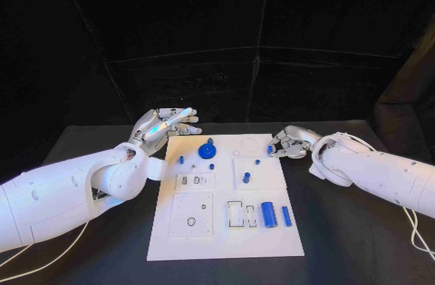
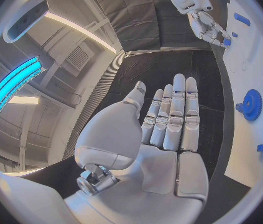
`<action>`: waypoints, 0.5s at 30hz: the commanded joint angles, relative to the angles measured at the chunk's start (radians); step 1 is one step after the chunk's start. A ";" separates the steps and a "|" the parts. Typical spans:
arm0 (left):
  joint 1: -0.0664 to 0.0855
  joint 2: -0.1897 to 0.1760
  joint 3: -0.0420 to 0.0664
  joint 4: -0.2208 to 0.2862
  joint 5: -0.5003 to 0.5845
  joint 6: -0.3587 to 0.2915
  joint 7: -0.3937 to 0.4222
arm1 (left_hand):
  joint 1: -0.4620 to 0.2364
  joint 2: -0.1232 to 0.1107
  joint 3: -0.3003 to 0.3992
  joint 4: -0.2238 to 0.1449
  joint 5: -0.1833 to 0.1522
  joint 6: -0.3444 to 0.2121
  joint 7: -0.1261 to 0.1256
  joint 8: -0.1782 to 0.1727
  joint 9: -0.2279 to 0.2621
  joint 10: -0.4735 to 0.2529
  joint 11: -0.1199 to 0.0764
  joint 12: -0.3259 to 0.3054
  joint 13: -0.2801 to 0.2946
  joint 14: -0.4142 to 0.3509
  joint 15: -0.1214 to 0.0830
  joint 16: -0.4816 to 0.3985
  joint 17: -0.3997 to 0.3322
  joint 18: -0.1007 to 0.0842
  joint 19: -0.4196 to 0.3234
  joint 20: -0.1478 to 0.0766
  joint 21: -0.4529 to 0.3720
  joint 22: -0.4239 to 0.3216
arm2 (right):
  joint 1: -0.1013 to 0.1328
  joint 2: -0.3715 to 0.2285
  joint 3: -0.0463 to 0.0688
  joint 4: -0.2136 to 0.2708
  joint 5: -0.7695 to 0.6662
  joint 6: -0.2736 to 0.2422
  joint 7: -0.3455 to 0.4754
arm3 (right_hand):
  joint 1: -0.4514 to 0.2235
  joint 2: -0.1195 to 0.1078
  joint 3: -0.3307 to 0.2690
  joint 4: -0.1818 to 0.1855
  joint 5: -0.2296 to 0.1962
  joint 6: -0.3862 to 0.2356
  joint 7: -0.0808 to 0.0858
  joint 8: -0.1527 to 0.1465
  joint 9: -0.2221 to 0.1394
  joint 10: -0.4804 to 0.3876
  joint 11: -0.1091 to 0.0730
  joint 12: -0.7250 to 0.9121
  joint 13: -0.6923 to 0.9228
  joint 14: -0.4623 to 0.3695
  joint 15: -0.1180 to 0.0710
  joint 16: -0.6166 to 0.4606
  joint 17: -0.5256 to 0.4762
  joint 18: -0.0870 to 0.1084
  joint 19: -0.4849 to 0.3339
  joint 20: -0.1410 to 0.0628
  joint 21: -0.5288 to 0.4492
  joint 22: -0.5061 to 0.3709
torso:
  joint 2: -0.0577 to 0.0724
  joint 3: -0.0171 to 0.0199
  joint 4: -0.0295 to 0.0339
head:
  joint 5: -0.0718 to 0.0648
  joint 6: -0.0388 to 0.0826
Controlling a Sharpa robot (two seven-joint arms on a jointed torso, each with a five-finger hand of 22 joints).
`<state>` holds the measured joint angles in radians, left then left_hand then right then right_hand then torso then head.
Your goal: Assemble the parts on the task board
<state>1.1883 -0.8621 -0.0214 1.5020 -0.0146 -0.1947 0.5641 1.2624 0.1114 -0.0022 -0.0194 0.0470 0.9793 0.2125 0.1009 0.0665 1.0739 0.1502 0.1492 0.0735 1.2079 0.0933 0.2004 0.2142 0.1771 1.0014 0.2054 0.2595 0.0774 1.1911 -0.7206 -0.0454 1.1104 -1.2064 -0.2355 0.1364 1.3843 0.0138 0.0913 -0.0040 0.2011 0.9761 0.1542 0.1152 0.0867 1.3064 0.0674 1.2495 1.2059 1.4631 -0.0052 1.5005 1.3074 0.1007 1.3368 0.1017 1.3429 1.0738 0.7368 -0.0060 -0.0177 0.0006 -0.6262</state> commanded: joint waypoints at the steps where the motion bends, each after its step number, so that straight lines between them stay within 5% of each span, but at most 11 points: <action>1: 0.001 0.000 0.000 0.000 -0.001 0.017 0.009 | -0.001 0.011 0.002 -0.002 0.007 0.003 0.004 -0.005 0.000 -0.002 0.004 -0.007 -0.001 -0.003 0.004 -0.004 0.002 0.007 0.001 0.005 -0.003 -0.001 | 0.000 0.002 0.000 -0.001 -0.004 0.004 -0.005 | -0.005 0.008 0.003 -0.002 -0.006 0.008 0.000 0.004 0.000 0.009 -0.002 0.004 0.002 0.079 -0.004 0.000 0.136 -0.006 0.001 -0.003 0.006 0.002 | 0.000 -0.0002 0.0006 | 0.001 -0.002; 15: 0.001 -0.001 0.000 0.001 -0.001 0.018 0.008 | -0.001 0.011 0.002 -0.002 0.007 0.003 0.004 -0.005 0.000 -0.002 0.004 -0.007 -0.001 -0.003 0.004 -0.004 0.002 0.007 0.001 0.005 -0.003 -0.002 | -0.001 0.009 0.000 -0.002 -0.004 -0.017 -0.021 | -0.018 0.001 -0.002 0.002 -0.009 0.001 0.001 -0.003 -0.004 0.007 -0.001 0.000 -0.002 0.079 -0.005 -0.001 0.135 -0.005 0.000 -0.005 0.005 -0.001 | 0.000 0.0001 0.0007 | 0.003 -0.003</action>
<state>1.1883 -0.8629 -0.0214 1.5020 -0.0145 -0.1929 0.5637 1.2624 0.1114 -0.0022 -0.0194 0.0470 0.9793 0.2125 0.1009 0.0664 1.0739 0.1502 0.1492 0.0735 1.2079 0.0933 0.2004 0.2152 0.1771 1.0014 0.2054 0.2595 0.0775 1.1894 -0.7127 -0.0456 1.1091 -1.2071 -0.2420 0.1238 1.3761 0.0132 0.0913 -0.0040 0.1973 0.9776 0.1526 0.1152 0.0836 1.3096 0.0642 1.2495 1.2054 1.4631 -0.0052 1.5005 1.3074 0.1007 1.3368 0.1017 1.3429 1.0738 0.7369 -0.0058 -0.0173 0.0035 -0.6287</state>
